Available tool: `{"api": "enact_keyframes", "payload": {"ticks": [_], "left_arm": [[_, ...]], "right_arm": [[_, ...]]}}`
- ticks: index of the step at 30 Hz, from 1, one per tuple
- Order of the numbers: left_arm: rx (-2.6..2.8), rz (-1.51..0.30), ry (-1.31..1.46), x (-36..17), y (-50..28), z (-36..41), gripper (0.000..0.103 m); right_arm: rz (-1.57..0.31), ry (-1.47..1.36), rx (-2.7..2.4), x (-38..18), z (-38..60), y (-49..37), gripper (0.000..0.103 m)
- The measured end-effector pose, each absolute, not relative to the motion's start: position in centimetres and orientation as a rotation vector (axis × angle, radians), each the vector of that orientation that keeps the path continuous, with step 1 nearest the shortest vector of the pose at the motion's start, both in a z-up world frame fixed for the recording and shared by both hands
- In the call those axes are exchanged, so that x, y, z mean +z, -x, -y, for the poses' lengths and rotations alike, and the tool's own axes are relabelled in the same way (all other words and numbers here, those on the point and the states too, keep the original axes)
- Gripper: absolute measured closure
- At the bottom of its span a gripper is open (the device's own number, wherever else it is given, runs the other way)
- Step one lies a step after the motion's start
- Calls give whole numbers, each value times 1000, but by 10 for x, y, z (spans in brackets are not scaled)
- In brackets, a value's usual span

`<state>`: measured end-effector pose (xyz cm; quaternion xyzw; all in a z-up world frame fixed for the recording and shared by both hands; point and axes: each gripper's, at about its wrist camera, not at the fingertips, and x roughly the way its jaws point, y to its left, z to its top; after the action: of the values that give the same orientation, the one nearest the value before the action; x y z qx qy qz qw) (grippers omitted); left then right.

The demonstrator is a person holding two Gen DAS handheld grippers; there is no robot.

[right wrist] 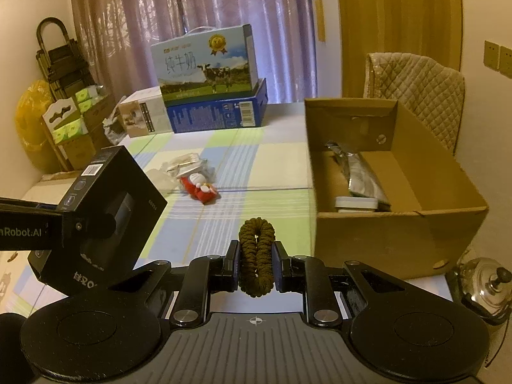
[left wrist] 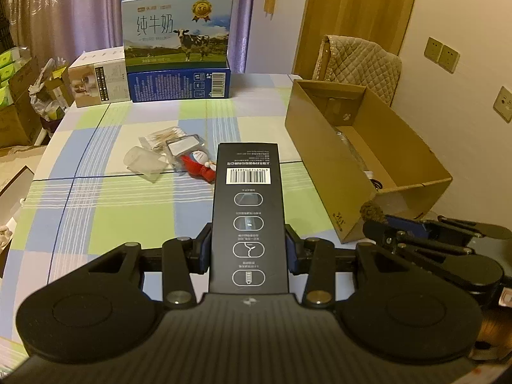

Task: Organize objects
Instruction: 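Carry the product box and hair tie with both tools over the cardboard box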

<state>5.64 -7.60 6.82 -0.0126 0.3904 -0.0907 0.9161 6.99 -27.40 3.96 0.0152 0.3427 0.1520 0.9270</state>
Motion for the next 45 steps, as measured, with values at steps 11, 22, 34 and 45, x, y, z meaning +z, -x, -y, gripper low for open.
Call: {"api": "enact_keyframes", "payload": {"ticks": [11, 22, 34, 45], "left_arm": [[-208, -794, 12, 71, -52, 88, 65], [-233, -785, 16, 79, -60, 101, 65], [-348, -742, -16, 99, -95, 168, 65], [-410, -719, -13, 108, -138, 226, 65]], "right_arm": [[-685, -38, 300, 46, 285, -65, 86], [-672, -55, 254, 53, 306, -70, 86], [-626, -76, 132, 73, 369, -87, 86], [-605, -77, 85, 82, 408, -114, 86]]}}
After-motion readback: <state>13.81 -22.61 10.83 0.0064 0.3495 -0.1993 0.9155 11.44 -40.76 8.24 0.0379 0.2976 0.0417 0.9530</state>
